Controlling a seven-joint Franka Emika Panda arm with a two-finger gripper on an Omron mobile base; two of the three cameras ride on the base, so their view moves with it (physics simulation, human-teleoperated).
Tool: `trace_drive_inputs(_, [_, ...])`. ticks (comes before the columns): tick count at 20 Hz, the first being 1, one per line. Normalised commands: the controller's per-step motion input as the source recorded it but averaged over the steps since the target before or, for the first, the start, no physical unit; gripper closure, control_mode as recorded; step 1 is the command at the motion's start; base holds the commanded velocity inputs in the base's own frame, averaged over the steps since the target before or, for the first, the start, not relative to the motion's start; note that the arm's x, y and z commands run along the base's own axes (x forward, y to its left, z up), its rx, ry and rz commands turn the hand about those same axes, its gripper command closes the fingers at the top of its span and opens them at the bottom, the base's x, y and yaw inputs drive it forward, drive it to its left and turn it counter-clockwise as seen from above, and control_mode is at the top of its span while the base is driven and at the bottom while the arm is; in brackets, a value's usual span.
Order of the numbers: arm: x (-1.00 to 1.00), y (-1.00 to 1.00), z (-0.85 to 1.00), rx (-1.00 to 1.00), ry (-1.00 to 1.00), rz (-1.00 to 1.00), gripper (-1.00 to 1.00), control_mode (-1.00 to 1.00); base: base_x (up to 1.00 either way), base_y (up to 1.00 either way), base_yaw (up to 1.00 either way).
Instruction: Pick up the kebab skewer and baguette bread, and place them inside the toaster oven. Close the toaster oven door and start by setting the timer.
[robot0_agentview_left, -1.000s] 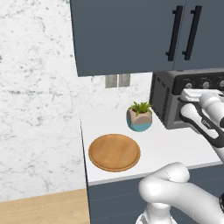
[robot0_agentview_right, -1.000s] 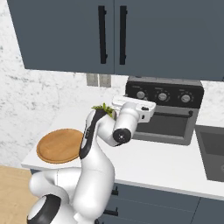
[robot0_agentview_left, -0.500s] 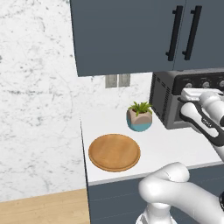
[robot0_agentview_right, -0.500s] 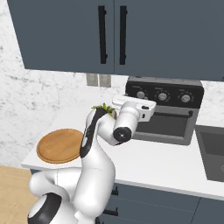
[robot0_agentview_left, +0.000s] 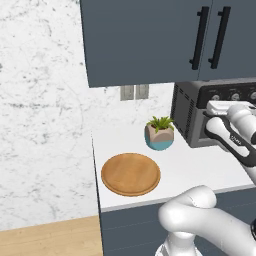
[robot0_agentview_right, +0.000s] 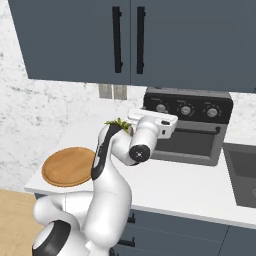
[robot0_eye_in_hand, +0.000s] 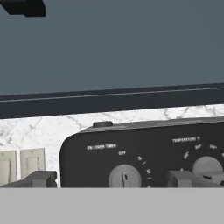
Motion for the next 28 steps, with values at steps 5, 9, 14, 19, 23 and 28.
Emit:
trace_drive_inputs(5, [0.0, 0.0, 0.0, 0.0, 0.0, 0.01, -1.0, -1.0, 0.0, 0.0, 0.0])
trace_drive_inputs(9, [0.0, 0.0, -0.02, 0.0, 0.0, 0.01, -1.0, -1.0, 0.0, 0.0, 0.0])
trace_drive_inputs(14, [0.01, 0.02, -0.06, 0.0, 0.0, 0.0, -1.0, -1.0, 0.0, 0.0, 0.0])
trace_drive_inputs(19, [0.15, 0.0, -0.09, 0.0, 0.0, 0.01, -1.0, -1.0, 0.0, 0.0, 0.0])
trace_drive_inputs(23, [0.35, 0.0, -0.07, 0.0, 0.0, 0.01, -1.0, -1.0, 0.0, 0.0, 0.0])
trace_drive_inputs(28, [0.29, 0.0, -0.07, 0.0, 0.0, 0.01, -1.0, -1.0, 0.0, 0.0, 0.0])
